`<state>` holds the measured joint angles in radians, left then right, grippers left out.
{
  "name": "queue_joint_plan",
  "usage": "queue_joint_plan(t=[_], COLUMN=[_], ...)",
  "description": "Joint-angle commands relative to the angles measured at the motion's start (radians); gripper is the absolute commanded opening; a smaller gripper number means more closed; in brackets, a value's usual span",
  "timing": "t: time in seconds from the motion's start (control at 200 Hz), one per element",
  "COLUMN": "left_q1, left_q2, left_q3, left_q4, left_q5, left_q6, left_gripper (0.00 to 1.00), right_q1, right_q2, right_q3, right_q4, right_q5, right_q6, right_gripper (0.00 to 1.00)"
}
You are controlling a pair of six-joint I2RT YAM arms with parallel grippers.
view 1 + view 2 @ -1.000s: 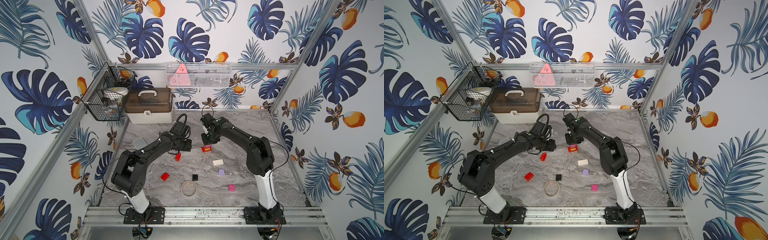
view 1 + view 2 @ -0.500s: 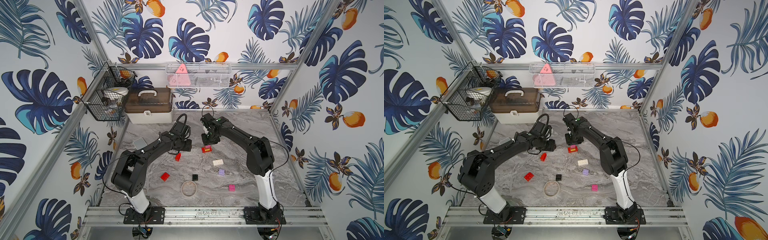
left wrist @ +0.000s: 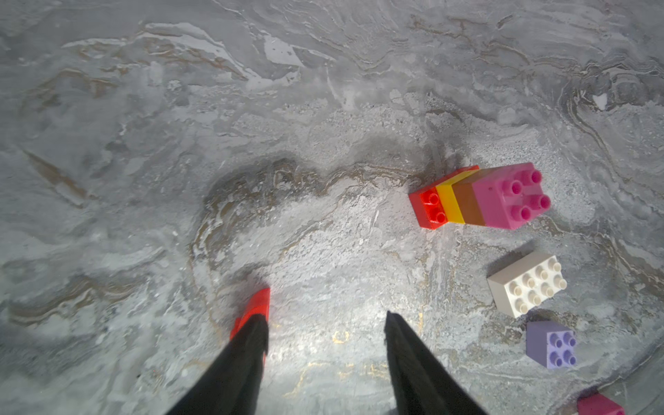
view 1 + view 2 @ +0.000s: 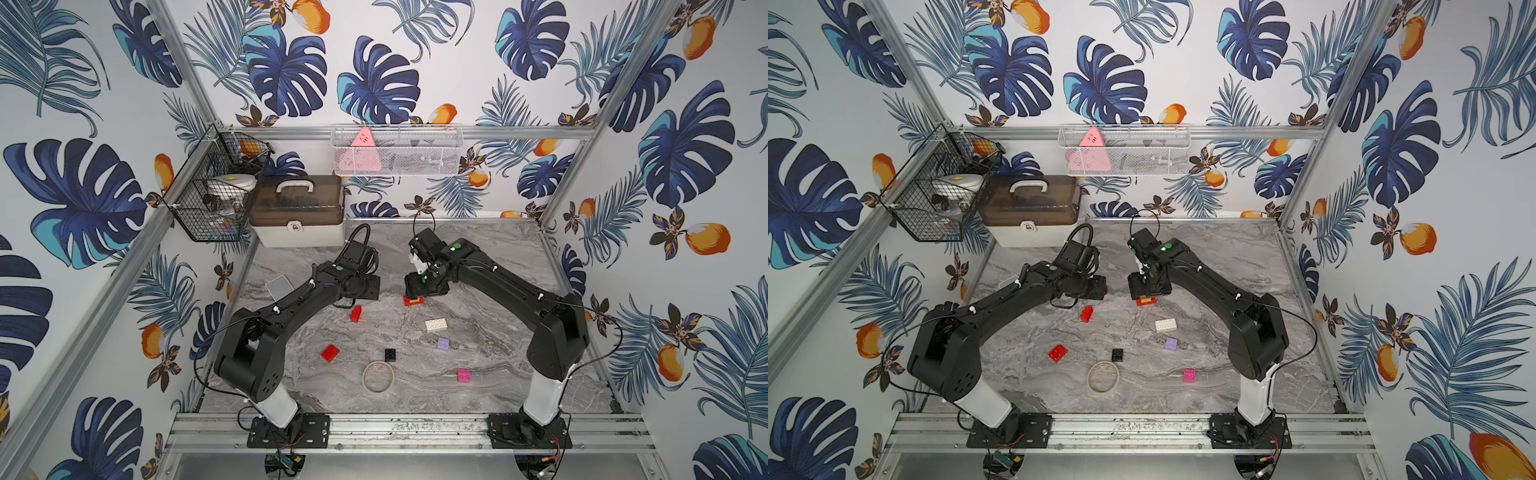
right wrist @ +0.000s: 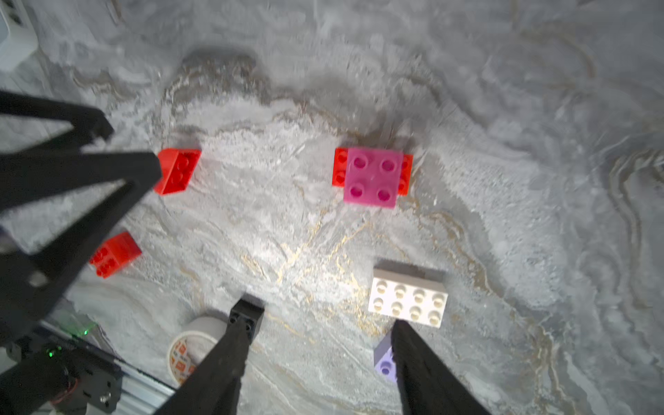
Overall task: Assemble the number 1 with lego
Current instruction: Assemble the lego brick with the lego brick, then pick up the lego brick from the center of the board.
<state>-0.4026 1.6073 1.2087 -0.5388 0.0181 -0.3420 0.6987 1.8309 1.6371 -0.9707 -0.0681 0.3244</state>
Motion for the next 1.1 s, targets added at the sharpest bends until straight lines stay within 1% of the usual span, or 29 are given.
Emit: queue_joint_plan(t=[0.0, 0.055, 0.155, 0.38, 0.495, 0.66, 0.801, 1.036, 1.096], left_q1=[0.024, 0.054, 0.092, 0.094, 0.094, 0.083, 0.067, 0.052, 0.05], left_q2=[-0.061, -0.074, -0.069, -0.032, -0.017, 0.032, 0.06, 0.131, 0.155], left_q3=[-0.026, -0.029, -0.042, -0.109, -0.133, -0.132, -0.128, -0.097, -0.083], left_q4=[-0.059, -0.088, -0.114, -0.101, -0.072, -0.071, -0.079, -0.081, -0.087], left_q5=[-0.046, -0.026, 0.004, 0.009, 0.02, 0.025, -0.014, -0.01, -0.016], left_q6=[-0.034, -0.045, -0.039, 0.032, 0.039, 0.041, 0.044, 0.07, 0.078], left_gripper=[0.69, 0.7, 0.7, 0.69, 0.68, 0.61, 0.58, 0.52, 0.48], right_q1=[0.011, 0.014, 0.015, 0.015, 0.015, 0.014, 0.015, 0.012, 0.01], right_q2=[-0.041, -0.052, -0.061, -0.065, -0.061, -0.07, -0.077, -0.084, -0.087], right_q3=[-0.065, -0.095, -0.123, -0.112, -0.117, -0.137, -0.145, -0.143, -0.141], right_q4=[0.035, 0.04, 0.046, 0.046, 0.051, 0.065, 0.072, 0.071, 0.069], right_q5=[-0.058, -0.092, -0.126, -0.175, -0.189, -0.216, -0.226, -0.227, -0.227], right_q6=[-0.02, -0.035, -0.055, -0.095, -0.105, -0.11, -0.113, -0.131, -0.137], right_gripper=[0.65, 0.64, 0.63, 0.66, 0.66, 0.63, 0.61, 0.6, 0.59])
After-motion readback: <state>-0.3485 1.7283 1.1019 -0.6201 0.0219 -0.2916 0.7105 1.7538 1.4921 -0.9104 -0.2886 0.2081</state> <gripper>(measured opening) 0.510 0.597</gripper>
